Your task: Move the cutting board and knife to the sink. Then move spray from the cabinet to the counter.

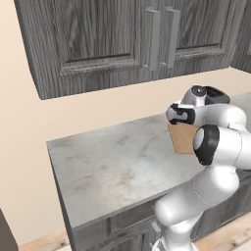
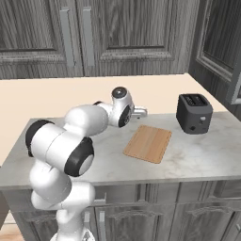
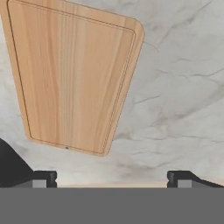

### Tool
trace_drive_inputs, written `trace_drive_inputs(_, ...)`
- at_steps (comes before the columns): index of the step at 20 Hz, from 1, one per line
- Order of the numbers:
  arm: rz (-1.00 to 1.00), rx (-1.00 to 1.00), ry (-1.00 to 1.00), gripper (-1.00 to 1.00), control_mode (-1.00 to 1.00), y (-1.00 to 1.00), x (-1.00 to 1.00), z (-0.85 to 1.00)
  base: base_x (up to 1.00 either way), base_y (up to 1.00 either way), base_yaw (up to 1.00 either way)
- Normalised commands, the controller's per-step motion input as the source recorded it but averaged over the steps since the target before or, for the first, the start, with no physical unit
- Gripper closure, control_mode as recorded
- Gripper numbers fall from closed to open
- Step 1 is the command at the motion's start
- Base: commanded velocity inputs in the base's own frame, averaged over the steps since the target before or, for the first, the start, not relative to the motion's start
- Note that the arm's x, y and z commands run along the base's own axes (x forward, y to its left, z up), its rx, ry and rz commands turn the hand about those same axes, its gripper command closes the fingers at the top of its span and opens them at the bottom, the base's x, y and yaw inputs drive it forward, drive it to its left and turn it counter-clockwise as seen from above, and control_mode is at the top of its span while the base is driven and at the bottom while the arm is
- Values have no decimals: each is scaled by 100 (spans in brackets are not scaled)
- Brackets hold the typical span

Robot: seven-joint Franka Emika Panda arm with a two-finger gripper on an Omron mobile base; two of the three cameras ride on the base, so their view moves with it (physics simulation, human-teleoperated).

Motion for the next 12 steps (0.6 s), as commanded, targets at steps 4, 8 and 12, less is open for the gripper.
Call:
trace_drive_inputs(4,0,0,0,-100,-100,-1,18,0,0,0,0)
trace_drive_inputs(8,0,0,0,-100,-100,0,25,-3,0,0,0)
trace_drive_inputs(12,0,-3,2,-100,-100,0,16,-19,0,0,0)
